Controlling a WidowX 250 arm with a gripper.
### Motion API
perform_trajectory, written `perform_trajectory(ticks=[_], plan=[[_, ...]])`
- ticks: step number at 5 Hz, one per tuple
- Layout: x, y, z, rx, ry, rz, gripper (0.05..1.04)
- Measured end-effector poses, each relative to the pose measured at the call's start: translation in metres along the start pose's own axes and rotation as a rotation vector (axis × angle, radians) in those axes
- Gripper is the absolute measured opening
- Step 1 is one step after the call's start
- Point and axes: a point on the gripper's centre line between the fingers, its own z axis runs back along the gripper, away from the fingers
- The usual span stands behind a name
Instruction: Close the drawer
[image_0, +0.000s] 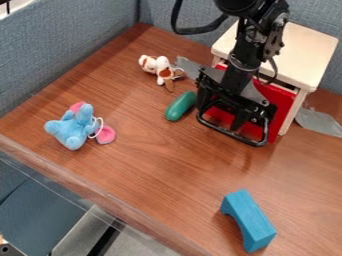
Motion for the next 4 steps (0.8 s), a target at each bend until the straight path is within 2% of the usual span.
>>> perform_trajectory(ticks=[2,3,4], plan=[[0.009,0.008,-0.002,0.005,0.014,0.025,1.0],[0.008,0.008,-0.001,-0.009,0.06,0.037,1.0],[-0.003,0.012,0.003,-0.024,0.153,0.024,1.001]])
